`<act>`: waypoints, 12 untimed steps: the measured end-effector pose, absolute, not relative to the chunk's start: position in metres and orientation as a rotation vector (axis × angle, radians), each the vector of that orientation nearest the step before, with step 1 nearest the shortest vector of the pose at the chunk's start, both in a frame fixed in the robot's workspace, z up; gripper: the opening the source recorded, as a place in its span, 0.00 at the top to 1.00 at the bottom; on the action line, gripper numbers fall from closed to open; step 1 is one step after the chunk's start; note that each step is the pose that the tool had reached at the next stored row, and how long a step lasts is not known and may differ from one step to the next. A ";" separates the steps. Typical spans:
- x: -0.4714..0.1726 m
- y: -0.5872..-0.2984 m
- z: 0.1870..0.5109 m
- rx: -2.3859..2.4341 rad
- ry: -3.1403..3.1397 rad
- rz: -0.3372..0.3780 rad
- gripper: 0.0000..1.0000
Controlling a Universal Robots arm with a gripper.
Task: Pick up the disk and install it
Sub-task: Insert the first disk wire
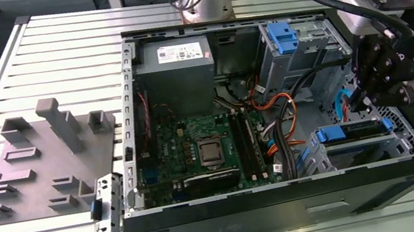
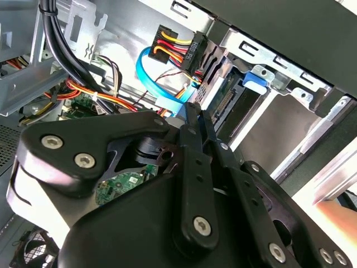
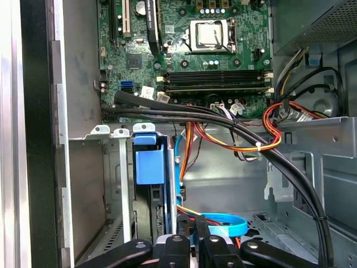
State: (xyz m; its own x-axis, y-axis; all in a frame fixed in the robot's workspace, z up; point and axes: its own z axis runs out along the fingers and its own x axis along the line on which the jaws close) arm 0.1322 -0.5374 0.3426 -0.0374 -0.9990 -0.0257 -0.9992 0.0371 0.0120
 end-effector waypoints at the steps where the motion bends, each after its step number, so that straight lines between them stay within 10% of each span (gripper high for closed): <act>1: 0.132 -0.538 0.342 -2.172 2.255 0.041 0.84; 12: 0.132 -0.545 0.342 -2.172 2.255 0.041 0.84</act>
State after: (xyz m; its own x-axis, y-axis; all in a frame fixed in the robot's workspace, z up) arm 0.1320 -0.5450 0.3423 -0.0374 -0.9990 -0.0257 -0.9992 0.0371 0.0120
